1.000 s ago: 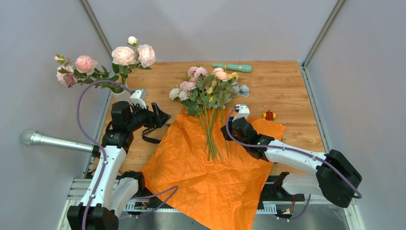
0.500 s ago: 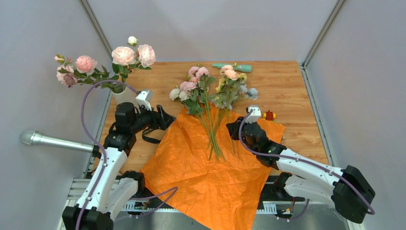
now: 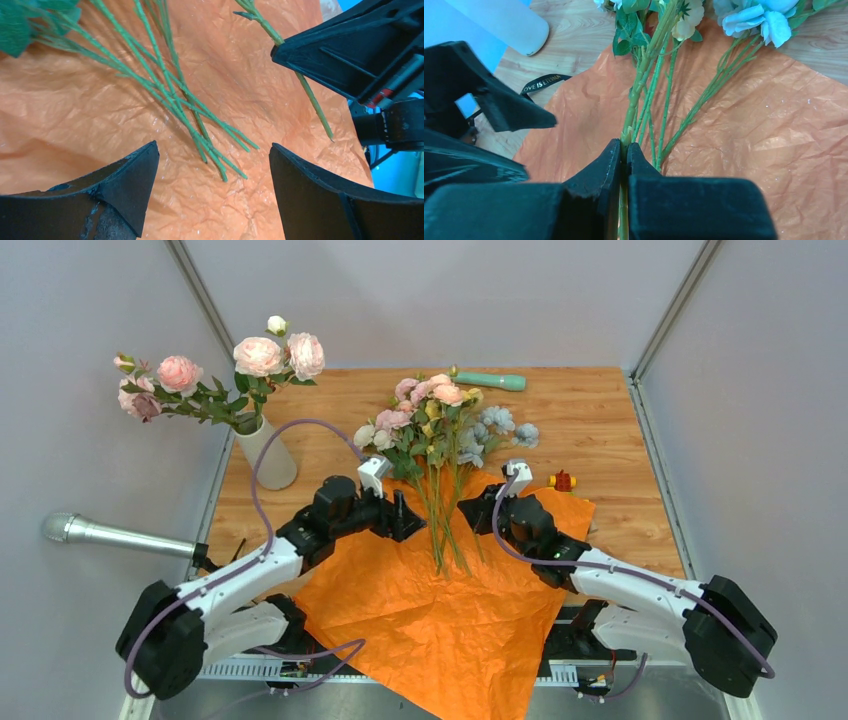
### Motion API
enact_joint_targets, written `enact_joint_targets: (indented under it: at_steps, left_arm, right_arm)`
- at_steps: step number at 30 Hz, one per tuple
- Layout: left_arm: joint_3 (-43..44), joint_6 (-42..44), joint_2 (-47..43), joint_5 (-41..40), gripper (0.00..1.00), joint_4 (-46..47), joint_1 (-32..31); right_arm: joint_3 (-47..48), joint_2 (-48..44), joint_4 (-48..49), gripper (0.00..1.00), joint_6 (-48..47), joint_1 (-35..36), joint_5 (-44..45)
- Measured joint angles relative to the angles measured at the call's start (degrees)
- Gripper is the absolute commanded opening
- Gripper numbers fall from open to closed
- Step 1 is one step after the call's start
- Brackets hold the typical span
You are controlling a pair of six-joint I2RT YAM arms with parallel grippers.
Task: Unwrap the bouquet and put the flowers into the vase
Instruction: Pick up the fake flower from the wrapping paper.
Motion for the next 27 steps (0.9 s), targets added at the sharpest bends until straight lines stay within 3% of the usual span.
enact_joint_targets:
  at_steps: [6,16,18,19,20,27]
  left_arm:
    - [0.9,-1.3,13.2,-3.9,0.89,9.6,-3.8]
    - [7.0,-1.4,28.3,-12.4,0.85,15.9,-4.3]
    - [8.2,-1.6,30.5,-13.7,0.79,16.6,-4.3]
    - [8.9,-1.8,31.6,-14.3,0.58,16.9,-4.4]
    - [10.6,-2.0,34.6,-15.2,0.50,17.0,-4.4]
    - [12.5,-4.3,38.6,-16.0,0.22,17.0,-4.5]
  right_arm:
    - [-0.9,0.2,1.6,0.00,0.1,0.0,-1.3]
    - [-1.2,-0.2,2.3,0.00,0.2,0.0,-2.5]
    - [-1.7,-0.5,2.4,0.00,0.2,0.0,-2.5]
    - [-1.9,-0.6,2.3,0.00,0.2,0.0,-2.5]
    - [-2.3,-1.0,2.4,0.00,0.0,0.0,-2.5]
    - [-2.6,-1.1,2.5,0.00,-3.7,0.1,-0.8]
